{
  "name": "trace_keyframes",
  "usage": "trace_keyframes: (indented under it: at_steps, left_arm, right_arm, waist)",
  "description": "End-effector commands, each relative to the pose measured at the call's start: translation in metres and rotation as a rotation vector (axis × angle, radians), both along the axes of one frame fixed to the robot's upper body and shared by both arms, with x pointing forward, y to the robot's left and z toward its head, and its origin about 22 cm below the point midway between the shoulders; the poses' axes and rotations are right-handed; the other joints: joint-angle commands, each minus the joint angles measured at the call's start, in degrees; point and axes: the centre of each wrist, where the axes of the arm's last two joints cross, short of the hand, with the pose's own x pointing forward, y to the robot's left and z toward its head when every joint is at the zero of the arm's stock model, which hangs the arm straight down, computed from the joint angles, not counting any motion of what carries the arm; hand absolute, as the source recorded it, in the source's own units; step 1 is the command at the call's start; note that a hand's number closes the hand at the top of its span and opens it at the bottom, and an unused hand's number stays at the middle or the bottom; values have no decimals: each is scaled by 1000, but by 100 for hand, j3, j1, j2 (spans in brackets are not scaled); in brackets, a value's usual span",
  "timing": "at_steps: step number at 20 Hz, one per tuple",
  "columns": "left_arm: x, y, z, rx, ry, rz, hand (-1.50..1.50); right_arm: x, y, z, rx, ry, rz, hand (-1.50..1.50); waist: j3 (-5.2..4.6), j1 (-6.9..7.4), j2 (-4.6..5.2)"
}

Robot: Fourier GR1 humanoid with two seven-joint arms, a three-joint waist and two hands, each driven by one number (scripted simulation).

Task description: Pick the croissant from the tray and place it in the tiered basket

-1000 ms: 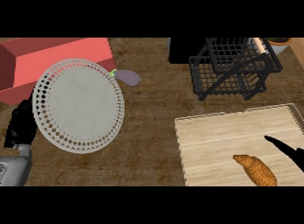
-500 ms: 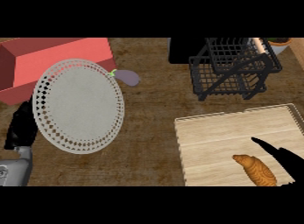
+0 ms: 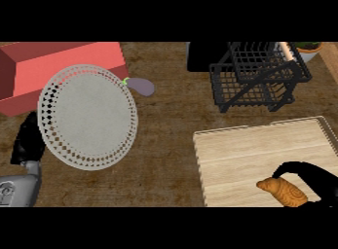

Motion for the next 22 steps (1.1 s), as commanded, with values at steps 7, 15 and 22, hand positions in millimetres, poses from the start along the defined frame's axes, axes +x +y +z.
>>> trace_keyframes:
  at_steps: [7,15,22]
  left_arm:
    - [-8,-2,-3,-11,13,-4,0]
    - [7,-22,7,-1,-10,-63,0]
    - [3,-9,-2,-6,9,-49,0]
  right_arm:
    - [-14,0,-10,163,-5,-63,150]
    - [20,227,30,-32,-377,66,150]
    - [28,270,68,199,-701,-165,150]
  waist:
    - [86,5,43]
    - [77,448,71]
    - [83,334,61]
